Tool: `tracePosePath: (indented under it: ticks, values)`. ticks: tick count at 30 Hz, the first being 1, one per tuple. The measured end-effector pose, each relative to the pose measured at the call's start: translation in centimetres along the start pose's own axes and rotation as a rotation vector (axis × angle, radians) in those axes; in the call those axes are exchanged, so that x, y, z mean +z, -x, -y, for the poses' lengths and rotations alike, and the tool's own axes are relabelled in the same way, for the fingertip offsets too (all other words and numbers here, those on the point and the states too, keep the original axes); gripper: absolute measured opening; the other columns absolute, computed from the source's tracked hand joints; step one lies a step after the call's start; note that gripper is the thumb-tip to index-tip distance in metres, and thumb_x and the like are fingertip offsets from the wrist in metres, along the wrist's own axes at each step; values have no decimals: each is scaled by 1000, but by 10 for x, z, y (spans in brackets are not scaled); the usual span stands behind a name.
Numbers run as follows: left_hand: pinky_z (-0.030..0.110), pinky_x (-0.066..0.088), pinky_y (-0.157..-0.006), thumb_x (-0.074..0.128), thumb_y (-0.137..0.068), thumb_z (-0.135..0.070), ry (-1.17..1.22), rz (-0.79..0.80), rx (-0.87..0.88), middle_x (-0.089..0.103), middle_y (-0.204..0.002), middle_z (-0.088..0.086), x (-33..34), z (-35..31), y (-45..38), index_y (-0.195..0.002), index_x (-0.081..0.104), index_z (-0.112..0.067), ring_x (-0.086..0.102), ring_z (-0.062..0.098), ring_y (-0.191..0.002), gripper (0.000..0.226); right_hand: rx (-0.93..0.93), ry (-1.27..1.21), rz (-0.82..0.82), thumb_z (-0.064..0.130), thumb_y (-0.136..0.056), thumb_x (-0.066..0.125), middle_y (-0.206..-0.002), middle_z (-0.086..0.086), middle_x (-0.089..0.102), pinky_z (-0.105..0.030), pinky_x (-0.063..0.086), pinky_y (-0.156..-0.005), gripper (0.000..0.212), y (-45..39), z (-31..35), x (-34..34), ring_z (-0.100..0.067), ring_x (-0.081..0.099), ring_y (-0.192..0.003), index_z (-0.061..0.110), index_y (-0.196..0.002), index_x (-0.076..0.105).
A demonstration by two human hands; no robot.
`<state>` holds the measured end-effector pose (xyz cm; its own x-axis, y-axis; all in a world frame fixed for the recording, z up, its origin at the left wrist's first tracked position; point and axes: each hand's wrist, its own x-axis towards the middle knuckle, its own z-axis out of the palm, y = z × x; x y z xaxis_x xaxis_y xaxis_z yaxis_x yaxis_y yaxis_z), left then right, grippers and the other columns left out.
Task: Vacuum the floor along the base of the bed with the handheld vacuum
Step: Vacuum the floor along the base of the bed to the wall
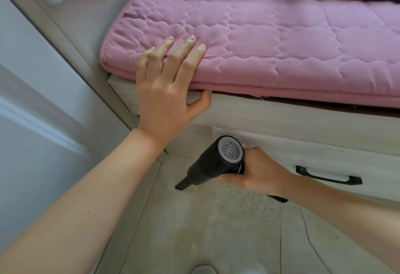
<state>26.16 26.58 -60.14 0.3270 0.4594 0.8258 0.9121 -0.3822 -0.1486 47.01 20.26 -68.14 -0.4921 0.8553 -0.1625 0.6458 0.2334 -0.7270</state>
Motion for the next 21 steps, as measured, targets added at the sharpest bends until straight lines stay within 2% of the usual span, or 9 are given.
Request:
tracePosePath:
  ticks: [3,7,10,15,21]
  values:
    - [53,41,-104,54,-95,-47,6,28,10,59,-140,8,-3,2,3,-136,62,-10,54,36,-129,55,-38,13,-53,39,-75,73,-106,10,66,-27,52,-87,49,-5,3,-5,-5,60,-98,28,-119,55]
    - [55,42,-103,58,-94,-48,29,4,-4,61,-138,9,-6,0,2,-132,64,-8,55,36,-127,56,-113,83,-90,37,-75,74,-116,11,63,-23,48,-91,54,-4,5,-8,-5,56,-105,29,-123,51]
    - [57,43,-101,60,-92,-53,31,-31,-3,63,-135,8,-5,-7,-5,-127,67,-8,58,37,-123,58,-104,68,-119,38,-75,73,-116,11,62,-23,48,-91,55,-2,4,-7,-5,56,-104,29,-124,50]
    - [53,43,-103,55,-89,-61,57,-50,56,65,-134,2,5,-22,-20,-128,69,-14,60,32,-123,62,-65,173,-113,51,-76,65,-108,3,68,-34,53,-84,58,-4,-4,7,-14,62,-98,25,-126,49]
    - [50,48,-96,53,-87,-55,9,-179,51,69,-126,2,24,-27,-11,-121,73,-16,65,32,-114,56,-76,214,-145,59,-75,59,-108,2,68,-37,54,-81,61,-12,-5,15,-18,63,-98,27,-125,47]
